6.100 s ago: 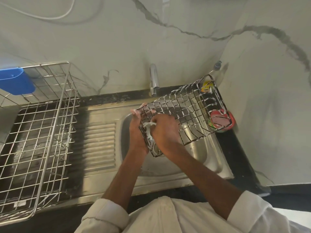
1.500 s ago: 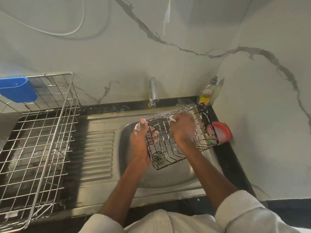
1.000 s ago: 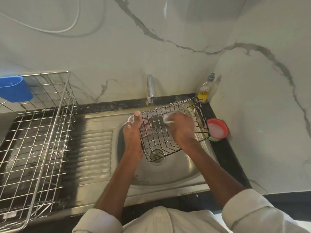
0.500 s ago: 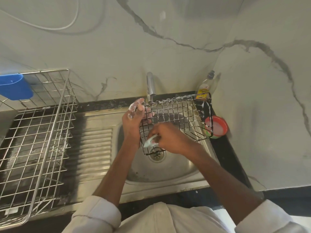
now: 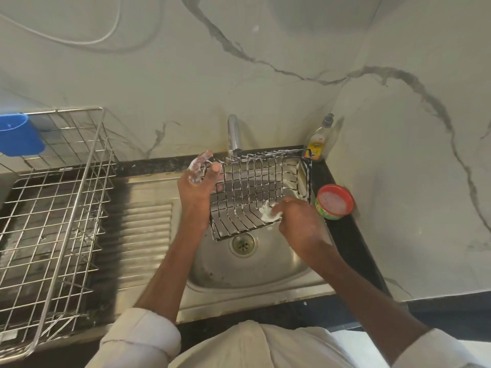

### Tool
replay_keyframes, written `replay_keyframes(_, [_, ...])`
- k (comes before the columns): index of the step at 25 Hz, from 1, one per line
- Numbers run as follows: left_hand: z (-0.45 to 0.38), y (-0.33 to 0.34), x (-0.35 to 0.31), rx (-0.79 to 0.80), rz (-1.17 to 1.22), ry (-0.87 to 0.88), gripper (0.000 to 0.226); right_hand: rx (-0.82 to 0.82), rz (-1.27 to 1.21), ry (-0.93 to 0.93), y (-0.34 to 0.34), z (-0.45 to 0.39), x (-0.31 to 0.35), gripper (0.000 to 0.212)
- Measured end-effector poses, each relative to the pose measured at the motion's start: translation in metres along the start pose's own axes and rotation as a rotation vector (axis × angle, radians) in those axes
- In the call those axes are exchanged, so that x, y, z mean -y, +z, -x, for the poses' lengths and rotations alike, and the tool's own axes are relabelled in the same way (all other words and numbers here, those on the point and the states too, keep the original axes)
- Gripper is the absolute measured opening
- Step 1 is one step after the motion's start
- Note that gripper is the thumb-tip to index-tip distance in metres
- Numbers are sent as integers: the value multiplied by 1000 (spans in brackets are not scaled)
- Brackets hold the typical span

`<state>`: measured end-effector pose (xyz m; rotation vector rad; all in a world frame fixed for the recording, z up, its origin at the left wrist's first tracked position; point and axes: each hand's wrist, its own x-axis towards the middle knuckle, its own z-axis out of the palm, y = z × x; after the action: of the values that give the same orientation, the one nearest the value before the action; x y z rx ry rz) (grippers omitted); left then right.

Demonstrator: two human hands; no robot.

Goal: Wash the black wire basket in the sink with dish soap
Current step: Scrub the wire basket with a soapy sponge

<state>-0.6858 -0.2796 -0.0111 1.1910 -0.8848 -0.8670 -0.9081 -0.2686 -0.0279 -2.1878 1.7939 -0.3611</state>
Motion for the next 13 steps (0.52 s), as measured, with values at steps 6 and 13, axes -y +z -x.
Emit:
replay_keyframes(6, [-4,-4,-6,52,-58,-5,71,11,13,-105,4,5,-1,46])
replay_keyframes(13, [-8,0,-8,-27,-9,-125,76,-204,316,-82,-39,-16,-48,19])
